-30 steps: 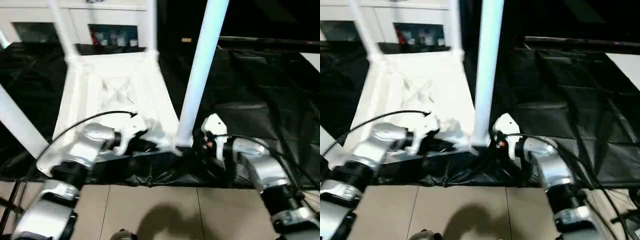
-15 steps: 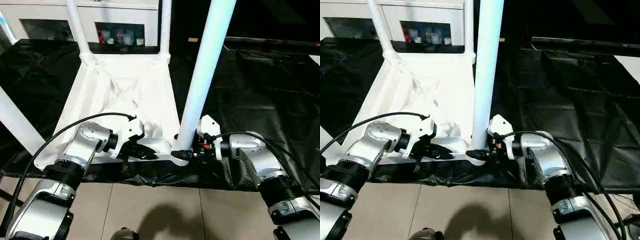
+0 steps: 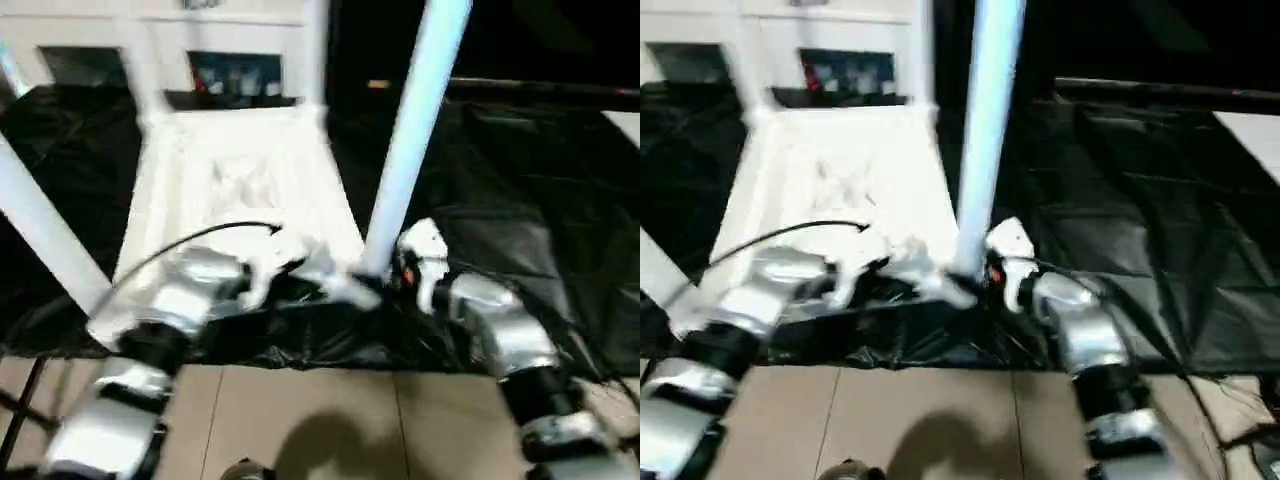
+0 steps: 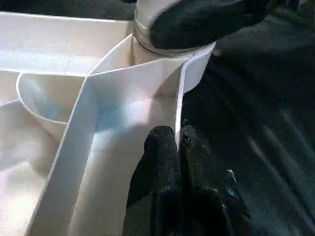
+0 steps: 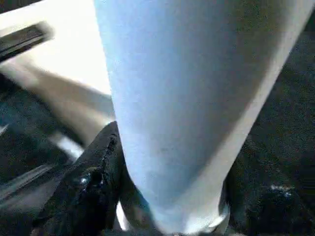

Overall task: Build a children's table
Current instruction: Rotate leg to tighten

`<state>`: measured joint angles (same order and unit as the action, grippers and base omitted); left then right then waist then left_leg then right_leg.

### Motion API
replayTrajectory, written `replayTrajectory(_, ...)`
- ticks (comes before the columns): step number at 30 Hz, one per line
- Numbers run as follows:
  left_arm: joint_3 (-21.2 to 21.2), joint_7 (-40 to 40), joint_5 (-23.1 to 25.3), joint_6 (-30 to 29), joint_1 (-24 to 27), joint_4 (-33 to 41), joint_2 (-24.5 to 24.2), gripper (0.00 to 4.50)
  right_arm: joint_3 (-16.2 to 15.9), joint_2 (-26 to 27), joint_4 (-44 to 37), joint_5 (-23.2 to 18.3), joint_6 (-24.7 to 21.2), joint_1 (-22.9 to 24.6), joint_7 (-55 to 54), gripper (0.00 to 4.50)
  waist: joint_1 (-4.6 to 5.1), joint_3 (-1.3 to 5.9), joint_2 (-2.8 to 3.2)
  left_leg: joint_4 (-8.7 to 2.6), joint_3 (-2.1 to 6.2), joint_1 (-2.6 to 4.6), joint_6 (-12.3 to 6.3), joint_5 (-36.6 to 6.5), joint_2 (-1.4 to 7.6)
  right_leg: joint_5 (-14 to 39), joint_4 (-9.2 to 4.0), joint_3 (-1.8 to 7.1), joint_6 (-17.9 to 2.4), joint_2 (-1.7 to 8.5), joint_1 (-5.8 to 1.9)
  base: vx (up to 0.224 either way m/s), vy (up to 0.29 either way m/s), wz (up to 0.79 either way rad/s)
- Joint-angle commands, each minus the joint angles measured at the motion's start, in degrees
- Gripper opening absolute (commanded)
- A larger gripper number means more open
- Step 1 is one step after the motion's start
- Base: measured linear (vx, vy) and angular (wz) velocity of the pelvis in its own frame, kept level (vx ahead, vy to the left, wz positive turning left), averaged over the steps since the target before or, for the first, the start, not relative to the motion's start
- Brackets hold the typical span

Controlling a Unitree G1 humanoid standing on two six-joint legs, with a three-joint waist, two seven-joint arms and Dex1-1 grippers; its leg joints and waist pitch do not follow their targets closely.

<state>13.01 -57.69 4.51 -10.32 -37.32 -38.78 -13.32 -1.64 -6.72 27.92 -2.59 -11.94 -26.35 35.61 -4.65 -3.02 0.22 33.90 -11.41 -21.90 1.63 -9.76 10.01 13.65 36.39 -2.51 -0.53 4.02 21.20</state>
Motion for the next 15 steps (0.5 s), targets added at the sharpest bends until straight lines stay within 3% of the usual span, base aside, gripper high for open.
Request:
replayTrajectory(1, -0.5, 6.4, -1.2, -1.4, -1.3, 3.0, 5.3, 0.0, -4.2, 7.6, 2.3, -0.6, -1.5, 0.4, -4.4, 2.56, 0.33, 3.11, -0.14, -4.92, 2.3, 1.29, 1.98, -15.0, 3.81, 12.4, -5.37, 2.8, -11.9, 5.33, -1.25, 0.0, 0.0, 0.0)
replayTrajectory(4, 0.2, 7.7, -1.1, -1.4, -1.1, 3.5, 7.1, 0.0, -4.5, 11.5, 2.7, 0.1, -0.1, -0.5, -8.3, 2.56, 0.93, 3.28, 0.15, -4.85, 2.26, 1.48, 1.93, -15.1, 3.65, 10.1, -5.42, 2.71, -11.7, 5.07, -1.06, 0.0, 0.0, 0.0)
replayTrajectory(5, 0.4, 7.6, -1.1, -1.2, -1.0, 3.6, 7.3, 0.0, -4.4, 12.1, 2.5, -0.1, 0.0, -0.6, -8.6, 2.9, 1.02, 3.27, -0.24, -4.84, 2.18, 1.52, 1.62, -15.2, 3.67, 9.7, -5.49, 2.76, -11.7, 5.04, -1.03, 0.0, 0.0, 0.0)
replayTrajectory(8, 0.9, 5.3, -1.7, -0.9, -0.5, 4.4, 7.1, 0.0, -4.1, 12.6, 0.7, -1.7, -0.5, -0.4, -6.9, 3.25, 1.12, 3.3, 0.0, -4.67, 2.05, 1.27, 0.15, -13.4, 3.55, 6.6, -5.33, 2.83, -12.0, 5.03, -1.23, 0.0, 0.0, 0.0)
replayTrajectory(11, 1.1, 2.4, -2.2, -0.1, 0.3, 5.5, 5.5, 0.0, -4.3, 10.3, -2.5, -3.0, -2.9, 0.9, -2.3, 3.46, 1.08, 3.41, -0.07, -4.54, 2.04, 1.09, -1.06, -11.8, 3.59, 4.1, -5.04, 2.78, -12.4, 5.02, -1.53, 0.0, 0.0, 0.0)
replayTrajectory(12, 0.9, 1.3, -2.6, -0.4, 0.5, 5.9, 4.8, 0.0, -4.9, 8.9, -3.2, -2.7, -2.5, 1.3, -0.7, 3.7, 1.03, 3.44, -0.01, -4.42, 1.94, 1.13, -1.59, -11.1, 3.61, 3.0, -5.0, 2.78, -12.5, 5.01, -1.45, 0.0, 0.0, 0.0)
replayTrajectory(14, 0.8, -0.6, -3.0, 0.1, 0.7, 6.1, 3.7, 0.0, -5.8, 6.5, -3.9, -2.4, -1.7, 1.8, 2.2, 3.75, 0.92, 3.57, -0.1, -4.24, 1.91, 1.06, -2.05, -10.1, 3.57, 1.4, -4.82, 2.74, -12.7, 5.0, -1.61, 0.0, 0.0, 0.0)
replayTrajectory(15, 0.8, -3.8, -3.7, 0.8, 1.0, 6.2, 1.9, 0.0, -7.0, 2.7, -4.1, -1.8, 0.1, 2.1, 6.8, 3.75, 0.86, 3.63, 0.06, -4.15, 1.94, 0.98, -2.52, -9.1, 3.58, -0.2, -4.65, 2.65, -13.1, 5.01, -1.67, 0.0, 0.0, 0.0)
